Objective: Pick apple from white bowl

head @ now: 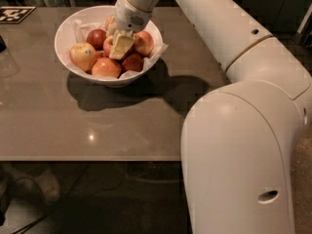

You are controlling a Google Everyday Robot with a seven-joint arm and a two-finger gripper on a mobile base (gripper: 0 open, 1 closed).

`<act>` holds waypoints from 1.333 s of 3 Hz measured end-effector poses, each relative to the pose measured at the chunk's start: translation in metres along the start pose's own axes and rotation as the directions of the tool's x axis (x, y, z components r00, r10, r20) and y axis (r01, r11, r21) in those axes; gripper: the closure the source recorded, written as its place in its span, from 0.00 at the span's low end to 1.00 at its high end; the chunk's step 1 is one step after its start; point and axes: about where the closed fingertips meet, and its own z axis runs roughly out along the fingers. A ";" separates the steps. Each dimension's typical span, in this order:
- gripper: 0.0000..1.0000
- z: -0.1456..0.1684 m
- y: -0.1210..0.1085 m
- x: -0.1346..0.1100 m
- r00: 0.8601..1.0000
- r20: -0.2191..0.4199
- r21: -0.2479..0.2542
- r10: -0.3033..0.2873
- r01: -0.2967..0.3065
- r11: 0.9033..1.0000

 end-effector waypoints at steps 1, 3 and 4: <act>1.00 0.000 0.000 0.000 1.000 0.000 0.001 0.000 0.000 1.000; 1.00 -0.065 -0.008 0.006 0.989 -0.069 0.148 0.132 -0.120 0.982; 1.00 -0.091 -0.004 0.007 0.979 -0.086 0.189 0.186 -0.167 0.968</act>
Offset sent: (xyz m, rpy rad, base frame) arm 0.0057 -0.0452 0.0575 -0.0183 -0.0675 -0.2139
